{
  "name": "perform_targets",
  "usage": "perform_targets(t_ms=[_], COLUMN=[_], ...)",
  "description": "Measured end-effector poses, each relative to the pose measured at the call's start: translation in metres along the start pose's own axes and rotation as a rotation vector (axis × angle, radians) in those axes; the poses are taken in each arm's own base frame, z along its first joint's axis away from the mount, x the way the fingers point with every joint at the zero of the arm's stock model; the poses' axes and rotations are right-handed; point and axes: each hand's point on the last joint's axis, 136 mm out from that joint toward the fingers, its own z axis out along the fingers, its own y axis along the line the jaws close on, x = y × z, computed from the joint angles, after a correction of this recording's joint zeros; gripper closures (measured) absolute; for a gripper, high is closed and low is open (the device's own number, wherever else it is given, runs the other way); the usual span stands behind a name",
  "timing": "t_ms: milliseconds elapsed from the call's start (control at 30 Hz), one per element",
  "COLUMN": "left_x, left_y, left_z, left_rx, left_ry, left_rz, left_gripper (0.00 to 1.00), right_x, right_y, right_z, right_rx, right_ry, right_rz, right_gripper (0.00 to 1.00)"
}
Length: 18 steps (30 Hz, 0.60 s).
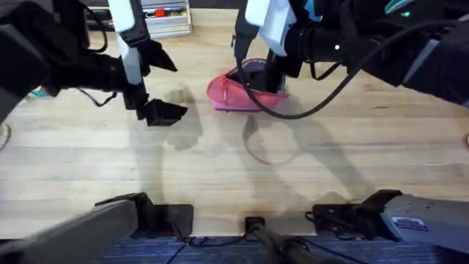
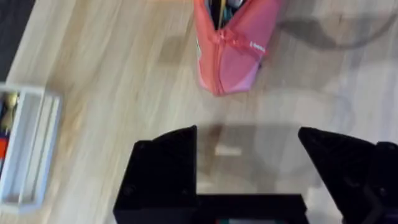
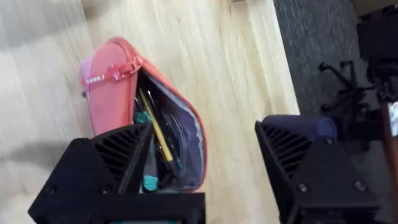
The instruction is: Unzip the bag, pick up the pens from the table one at a time and place them inside, then zip the bag closed.
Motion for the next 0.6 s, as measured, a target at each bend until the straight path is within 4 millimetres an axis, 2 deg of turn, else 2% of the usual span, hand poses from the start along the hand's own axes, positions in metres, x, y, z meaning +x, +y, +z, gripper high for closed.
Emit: perform_targets(t_ms=[167,333,600], left_x=[0.005,0.012,0.015], left_y=[0.014,0.016,0.013], left_z=[0.025,0.047,0.064], left_rx=[0.045,0.106,0.17], left_ry=[-0.094,-0.173,-0.265], left_rz=[0.014,-0.033,-0.102], left_gripper=[0.008,0.008,0.008], right_x=[-0.001,-0.001,-0.007], right_y=[0.0,0.0,0.007], right_z=[-0.001,-0.001,-0.002], right_rx=[0.002,0.001,-0.054], right_ry=[-0.004,-0.004,-0.022], right_rz=[0.186,0.466,0.809], right_gripper=[0.005,0.005,0.005])
